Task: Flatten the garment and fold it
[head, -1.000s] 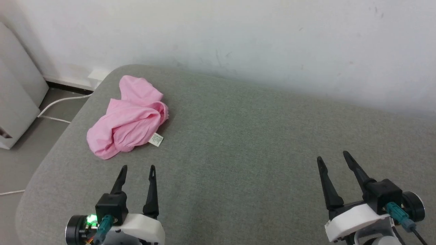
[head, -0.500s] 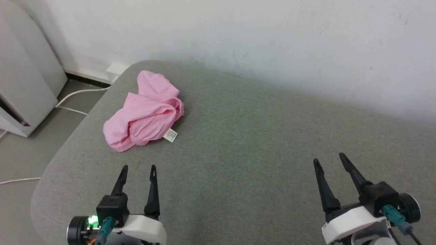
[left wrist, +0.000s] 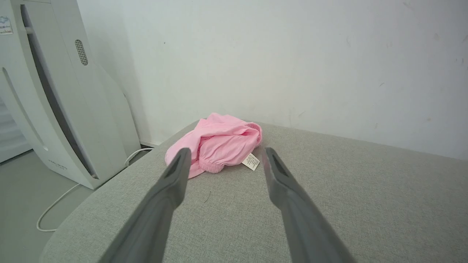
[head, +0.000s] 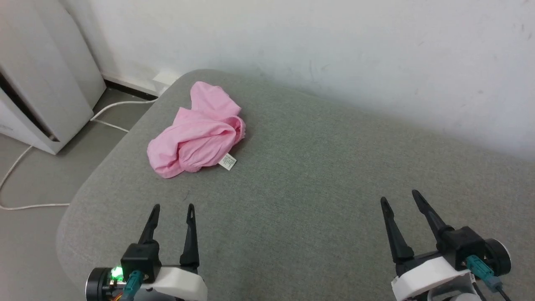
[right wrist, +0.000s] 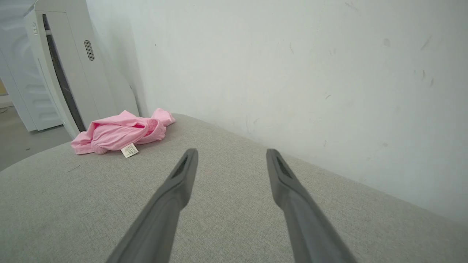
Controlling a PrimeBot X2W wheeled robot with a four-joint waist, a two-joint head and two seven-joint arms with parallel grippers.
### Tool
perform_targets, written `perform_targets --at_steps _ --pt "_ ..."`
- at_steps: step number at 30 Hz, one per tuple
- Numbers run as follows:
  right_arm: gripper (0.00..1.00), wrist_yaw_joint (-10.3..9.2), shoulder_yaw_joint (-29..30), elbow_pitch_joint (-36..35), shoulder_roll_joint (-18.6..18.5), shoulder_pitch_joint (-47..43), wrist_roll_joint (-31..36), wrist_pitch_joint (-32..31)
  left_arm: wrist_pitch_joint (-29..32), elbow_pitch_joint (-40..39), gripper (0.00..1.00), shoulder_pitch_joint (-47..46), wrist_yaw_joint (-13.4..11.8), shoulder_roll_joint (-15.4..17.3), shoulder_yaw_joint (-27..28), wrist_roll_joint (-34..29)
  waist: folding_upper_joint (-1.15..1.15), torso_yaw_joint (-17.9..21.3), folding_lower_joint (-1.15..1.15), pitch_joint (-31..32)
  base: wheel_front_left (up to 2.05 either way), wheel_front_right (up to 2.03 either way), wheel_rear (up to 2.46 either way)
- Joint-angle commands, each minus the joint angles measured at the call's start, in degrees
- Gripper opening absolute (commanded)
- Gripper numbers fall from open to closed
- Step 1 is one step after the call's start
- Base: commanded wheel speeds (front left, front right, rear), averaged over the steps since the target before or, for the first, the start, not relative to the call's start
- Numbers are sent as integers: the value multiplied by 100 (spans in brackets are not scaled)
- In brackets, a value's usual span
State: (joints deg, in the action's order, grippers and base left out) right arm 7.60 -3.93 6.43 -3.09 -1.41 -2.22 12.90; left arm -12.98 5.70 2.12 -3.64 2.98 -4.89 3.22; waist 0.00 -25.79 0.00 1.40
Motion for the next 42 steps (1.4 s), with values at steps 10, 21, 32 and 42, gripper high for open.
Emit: perform_targets --at_steps 10,21,32,42 --pt "100 -11 -51 93 21 -6 -66 175 -167 48 100 81 -66 -9 -62 61 0 -261 0 6 0 0 0" --pt "100 -11 -27 92 22 15 -2 209 -202 39 100 63 -80 -10 -93 102 0 -334 0 -105 0 0 0" --pt "100 -11 -39 -158 22 238 385 210 -171 447 100 -696 153 164 -74 333 0 -44 0 -920 0 0 0" --pt "100 -11 -128 -564 20 546 741 181 1306 1987 100 -3037 769 1249 257 602 0 596 0 -1911 0 0 0"
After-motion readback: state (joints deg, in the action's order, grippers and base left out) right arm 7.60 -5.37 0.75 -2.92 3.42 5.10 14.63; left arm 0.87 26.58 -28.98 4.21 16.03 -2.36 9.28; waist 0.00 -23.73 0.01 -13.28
